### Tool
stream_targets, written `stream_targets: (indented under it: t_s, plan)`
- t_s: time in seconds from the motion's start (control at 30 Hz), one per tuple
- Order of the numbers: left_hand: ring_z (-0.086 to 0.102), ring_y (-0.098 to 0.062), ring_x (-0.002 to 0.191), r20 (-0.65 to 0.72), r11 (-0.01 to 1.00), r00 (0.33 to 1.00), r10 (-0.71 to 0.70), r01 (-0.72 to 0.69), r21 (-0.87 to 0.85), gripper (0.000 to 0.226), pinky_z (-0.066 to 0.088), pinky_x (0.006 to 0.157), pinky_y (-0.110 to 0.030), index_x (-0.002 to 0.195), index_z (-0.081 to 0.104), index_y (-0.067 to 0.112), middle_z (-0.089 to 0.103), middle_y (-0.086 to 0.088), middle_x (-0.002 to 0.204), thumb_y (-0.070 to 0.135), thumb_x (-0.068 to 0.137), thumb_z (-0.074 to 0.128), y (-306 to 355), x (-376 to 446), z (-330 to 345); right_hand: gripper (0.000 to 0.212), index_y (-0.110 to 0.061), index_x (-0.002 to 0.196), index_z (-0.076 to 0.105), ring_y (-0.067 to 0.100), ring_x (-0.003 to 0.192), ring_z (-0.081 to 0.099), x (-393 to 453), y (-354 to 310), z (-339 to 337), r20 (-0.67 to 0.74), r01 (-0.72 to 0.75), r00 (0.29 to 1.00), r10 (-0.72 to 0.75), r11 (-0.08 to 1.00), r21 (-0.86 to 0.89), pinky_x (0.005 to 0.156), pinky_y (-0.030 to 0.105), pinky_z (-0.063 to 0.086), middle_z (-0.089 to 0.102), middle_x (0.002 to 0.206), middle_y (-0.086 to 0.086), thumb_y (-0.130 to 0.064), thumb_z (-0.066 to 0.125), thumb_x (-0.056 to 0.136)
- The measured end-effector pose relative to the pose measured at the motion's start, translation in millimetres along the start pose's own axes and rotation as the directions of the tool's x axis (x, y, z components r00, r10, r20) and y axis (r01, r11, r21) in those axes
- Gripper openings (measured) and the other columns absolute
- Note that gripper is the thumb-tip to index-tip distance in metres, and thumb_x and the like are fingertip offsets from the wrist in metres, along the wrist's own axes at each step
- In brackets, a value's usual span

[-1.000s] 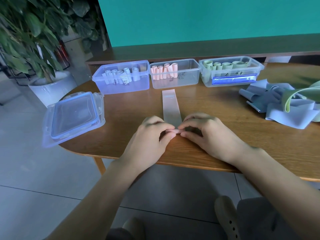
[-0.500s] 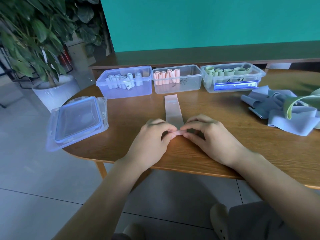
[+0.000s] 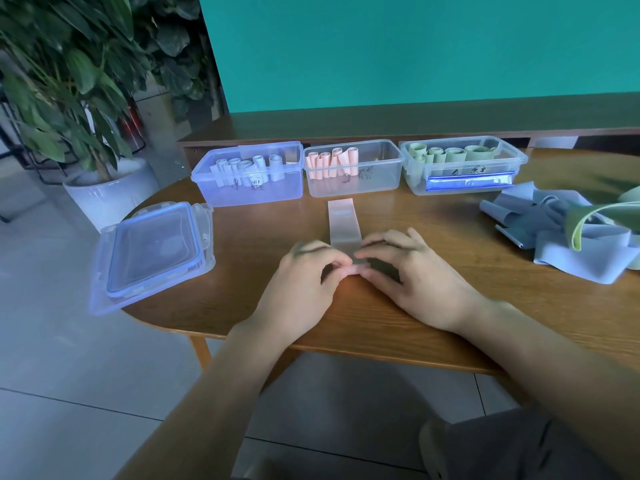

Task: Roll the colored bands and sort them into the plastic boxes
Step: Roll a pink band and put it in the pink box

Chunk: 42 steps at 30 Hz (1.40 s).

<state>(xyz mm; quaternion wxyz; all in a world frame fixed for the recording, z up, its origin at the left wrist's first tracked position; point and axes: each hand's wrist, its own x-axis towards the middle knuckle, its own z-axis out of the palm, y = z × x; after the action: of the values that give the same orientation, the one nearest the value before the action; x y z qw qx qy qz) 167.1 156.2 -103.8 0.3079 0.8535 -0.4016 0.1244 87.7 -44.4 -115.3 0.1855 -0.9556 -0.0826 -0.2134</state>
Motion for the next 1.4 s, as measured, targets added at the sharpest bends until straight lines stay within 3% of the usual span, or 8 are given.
stream_targets:
  t_s: [0.2, 0.43, 0.57, 0.73, 0.93, 1.03, 1.17, 1.4]
  plan:
    - [0.050, -0.006, 0.110, 0.012, 1.000, 1.000, -0.023, 0.023, 0.020, 0.021, 0.039, 0.097, -0.021, 0.111, 0.074, 0.027, 0.061, 0.013, 0.110, 0.036, 0.099, 0.059, -2, 5, 1, 0.071, -0.034, 0.149, 0.046, 0.001, 0.147, 0.020, 17, 13, -10, 0.263, -0.065, 0.963, 0.065, 0.998, -0.010, 0.121, 0.044, 0.023, 0.040, 0.156, -0.019, -0.067, 0.014, 0.094]
    - [0.047, -0.002, 0.102, 0.032, 0.999, 0.999, -0.032, 0.032, 0.009, 0.027, 0.037, 0.092, -0.017, 0.111, 0.077, 0.024, 0.053, 0.009, 0.108, 0.040, 0.098, 0.059, 0, 15, 3, 0.061, -0.045, 0.145, 0.048, -0.001, 0.147, 0.024, 25, 27, -17, 0.333, -0.060, 0.942, 0.051, 0.998, 0.018, 0.122, 0.045, 0.022, 0.041, 0.153, -0.024, -0.063, 0.016, 0.096]
    - [0.055, -0.007, 0.092, 0.018, 0.999, 0.999, -0.032, 0.033, -0.040, 0.022, 0.047, 0.088, -0.026, 0.117, 0.072, 0.029, 0.063, 0.008, 0.100, 0.030, 0.097, 0.063, 1, 19, 1, 0.061, -0.043, 0.146, 0.048, 0.001, 0.146, 0.028, 26, 29, -18, 0.330, -0.024, 0.944, 0.017, 1.000, 0.018, 0.121, 0.046, 0.025, 0.043, 0.153, -0.022, -0.064, 0.020, 0.097]
    - [0.058, -0.013, 0.088, 0.000, 0.999, 1.000, -0.028, 0.028, 0.029, 0.010, 0.052, 0.078, -0.038, 0.099, 0.070, 0.027, 0.065, 0.007, 0.095, 0.031, 0.098, 0.061, 1, 20, 3, 0.064, -0.044, 0.146, 0.046, 0.001, 0.146, 0.027, 28, 29, -19, 0.341, -0.009, 0.940, 0.005, 1.000, 0.010, 0.121, 0.046, 0.024, 0.042, 0.153, -0.022, -0.070, 0.018, 0.094]
    - [0.045, -0.002, 0.107, -0.014, 0.996, 1.000, -0.003, 0.004, 0.094, 0.031, 0.040, 0.085, -0.016, 0.116, 0.073, 0.026, 0.052, 0.009, 0.110, 0.045, 0.098, 0.056, -1, 18, 9, 0.063, -0.047, 0.145, 0.046, -0.001, 0.144, 0.027, 28, 30, -18, 0.336, -0.019, 0.942, 0.010, 1.000, 0.025, 0.121, 0.046, 0.025, 0.042, 0.152, -0.024, -0.071, 0.017, 0.095]
    - [0.036, 0.008, 0.101, -0.041, 0.995, 0.997, 0.060, -0.056, 0.081, 0.027, 0.027, 0.089, 0.002, 0.117, 0.075, 0.021, 0.046, 0.013, 0.103, 0.035, 0.099, 0.059, 2, 17, 7, 0.062, -0.046, 0.145, 0.045, 0.001, 0.144, 0.027, 29, 31, -17, 0.339, -0.019, 0.941, 0.014, 1.000, 0.011, 0.120, 0.045, 0.026, 0.041, 0.152, -0.025, -0.070, 0.019, 0.094]
    - [0.033, 0.026, 0.106, -0.022, 0.995, 0.996, 0.088, -0.087, 0.046, 0.023, 0.019, 0.092, 0.008, 0.118, 0.074, 0.016, 0.036, 0.035, 0.096, 0.021, 0.101, 0.059, 2, 19, 5, 0.065, -0.043, 0.146, 0.043, 0.001, 0.143, 0.028, 31, 33, -17, 0.341, -0.014, 0.940, 0.019, 1.000, -0.017, 0.119, 0.043, 0.026, 0.041, 0.152, -0.024, -0.072, 0.022, 0.092]
    - [0.032, 0.009, 0.097, 0.018, 0.997, 0.999, 0.034, -0.035, 0.074, 0.025, 0.022, 0.088, 0.006, 0.116, 0.074, 0.020, 0.041, 0.039, 0.096, 0.027, 0.104, 0.053, -2, 26, 8, 0.057, -0.046, 0.134, 0.044, 0.002, 0.147, 0.019, 41, 39, -21, 0.394, 0.006, 0.919, -0.004, 1.000, -0.005, 0.120, 0.040, 0.021, 0.032, 0.158, -0.021, -0.075, 0.021, 0.091]
